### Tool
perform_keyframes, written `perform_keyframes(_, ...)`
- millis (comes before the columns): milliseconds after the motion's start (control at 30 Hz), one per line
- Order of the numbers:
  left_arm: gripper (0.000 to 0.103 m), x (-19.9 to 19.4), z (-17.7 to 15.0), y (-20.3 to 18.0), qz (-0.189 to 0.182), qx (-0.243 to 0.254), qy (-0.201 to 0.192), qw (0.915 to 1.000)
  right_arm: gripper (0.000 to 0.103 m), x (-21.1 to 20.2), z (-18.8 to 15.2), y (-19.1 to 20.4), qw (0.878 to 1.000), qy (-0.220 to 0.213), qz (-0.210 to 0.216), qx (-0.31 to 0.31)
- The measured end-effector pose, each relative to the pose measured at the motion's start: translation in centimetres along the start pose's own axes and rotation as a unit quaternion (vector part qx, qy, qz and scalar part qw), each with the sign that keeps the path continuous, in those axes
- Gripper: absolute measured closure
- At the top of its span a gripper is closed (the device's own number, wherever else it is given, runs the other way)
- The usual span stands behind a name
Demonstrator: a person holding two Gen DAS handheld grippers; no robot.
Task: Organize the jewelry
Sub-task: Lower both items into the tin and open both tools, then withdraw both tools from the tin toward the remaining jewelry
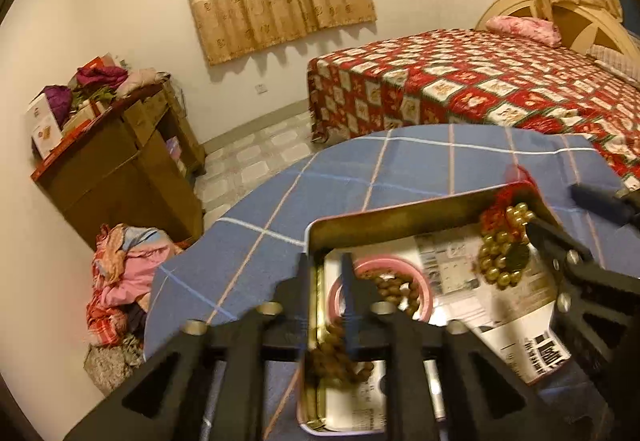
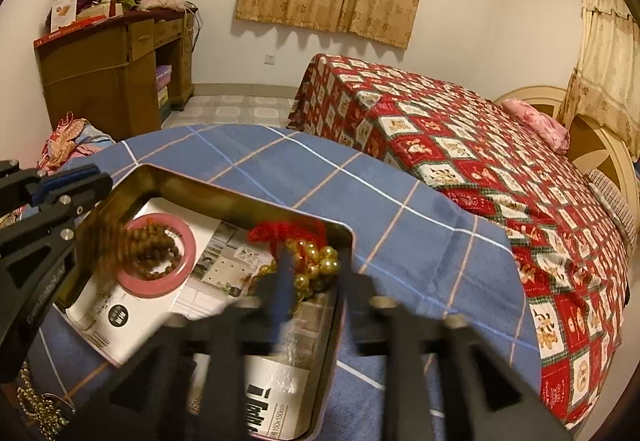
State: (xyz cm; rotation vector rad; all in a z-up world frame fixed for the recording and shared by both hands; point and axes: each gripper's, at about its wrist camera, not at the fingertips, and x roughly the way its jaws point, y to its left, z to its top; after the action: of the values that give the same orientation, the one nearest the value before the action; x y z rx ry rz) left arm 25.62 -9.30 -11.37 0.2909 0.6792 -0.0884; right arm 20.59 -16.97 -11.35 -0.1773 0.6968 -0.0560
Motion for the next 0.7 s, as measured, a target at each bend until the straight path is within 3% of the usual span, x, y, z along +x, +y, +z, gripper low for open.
perform_keyframes(67,0.030,-0.5,-0.3,0.2,0.009,-0.002,-0.013,0.9999,0.042,-0.2,-0.2,-0.1,1.000,-0.004,0.000,0.002)
perform_keyframes(100,0.027,-0.7,-0.3,0.3,0.013,-0.002,-0.019,0.9997,0.042,-0.3,-0.2,0.0,1.000,-0.004,-0.001,0.000)
perform_keyframes(700,0.027,-3.8,-2.1,2.7,0.039,0.005,-0.023,0.9989,0.038,-3.0,-2.2,-1.2,1.000,-0.009,-0.012,0.018)
